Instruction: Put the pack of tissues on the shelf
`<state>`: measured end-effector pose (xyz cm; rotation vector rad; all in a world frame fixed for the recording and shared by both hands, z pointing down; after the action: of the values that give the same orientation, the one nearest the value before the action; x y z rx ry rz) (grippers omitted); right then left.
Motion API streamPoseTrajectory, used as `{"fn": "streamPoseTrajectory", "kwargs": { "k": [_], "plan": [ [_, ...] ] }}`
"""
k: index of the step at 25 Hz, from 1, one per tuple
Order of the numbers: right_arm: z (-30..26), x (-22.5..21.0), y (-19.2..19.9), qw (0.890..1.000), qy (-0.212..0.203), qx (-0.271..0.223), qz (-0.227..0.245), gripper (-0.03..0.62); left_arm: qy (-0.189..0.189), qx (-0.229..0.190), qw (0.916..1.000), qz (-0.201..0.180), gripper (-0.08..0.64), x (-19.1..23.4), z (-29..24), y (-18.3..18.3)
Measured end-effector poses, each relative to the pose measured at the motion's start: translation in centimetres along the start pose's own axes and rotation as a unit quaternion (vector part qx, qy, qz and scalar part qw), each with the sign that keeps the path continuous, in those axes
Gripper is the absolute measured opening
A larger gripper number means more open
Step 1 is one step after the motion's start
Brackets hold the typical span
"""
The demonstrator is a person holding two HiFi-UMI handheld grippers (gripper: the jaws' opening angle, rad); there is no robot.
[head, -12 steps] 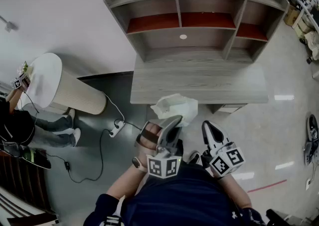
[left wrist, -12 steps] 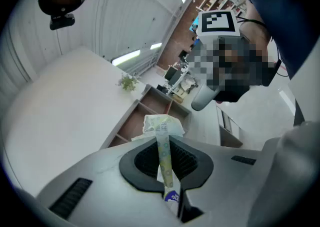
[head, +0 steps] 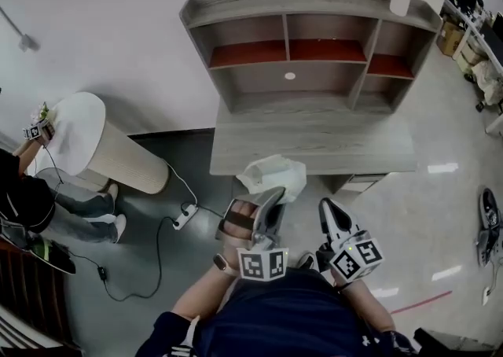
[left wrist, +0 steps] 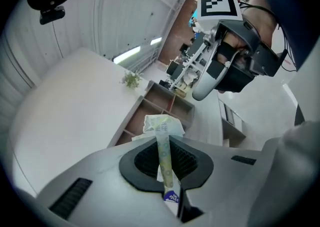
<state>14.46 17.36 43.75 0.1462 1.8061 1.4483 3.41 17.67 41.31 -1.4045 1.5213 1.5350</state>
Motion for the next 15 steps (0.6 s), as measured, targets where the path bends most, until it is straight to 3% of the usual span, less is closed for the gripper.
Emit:
{"fn": "streamPoseTrajectory", "kwargs": {
  "k": [7, 12, 15],
  "plan": [
    [-2.6, 2.6, -0.8, 1.0, -0.006, -0.013, 0.012, 0.011, -0.019, 0.001, 0.9997, -0.013, 0.028, 2.4, -0.4, 3.3],
    [-4.9, 3.9, -0.6, 1.0, 0.004, -0.012, 0.026, 0.011, -0.022, -0.006, 0.9996, 0.018, 0.028, 4.5, -1.2, 6.6],
    [-6.1, 4.4, -0.7, 0.999, 0.024, -0.018, 0.035, 0.011, -0.027, -0.009, 0.9995, 0.013, 0.028, 5.4, -1.6, 8.9]
  ]
}}
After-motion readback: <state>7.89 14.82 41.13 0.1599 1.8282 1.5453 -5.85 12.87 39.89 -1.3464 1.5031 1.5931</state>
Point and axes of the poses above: the fingertips, and each gripper's own axes: z backward along the fingers, x to its left, y out of its underside, the point moved 2 cm from there along z, backward along the fingers, and after that the axes turned 4 degrees about -z, right-handed, at the moved point
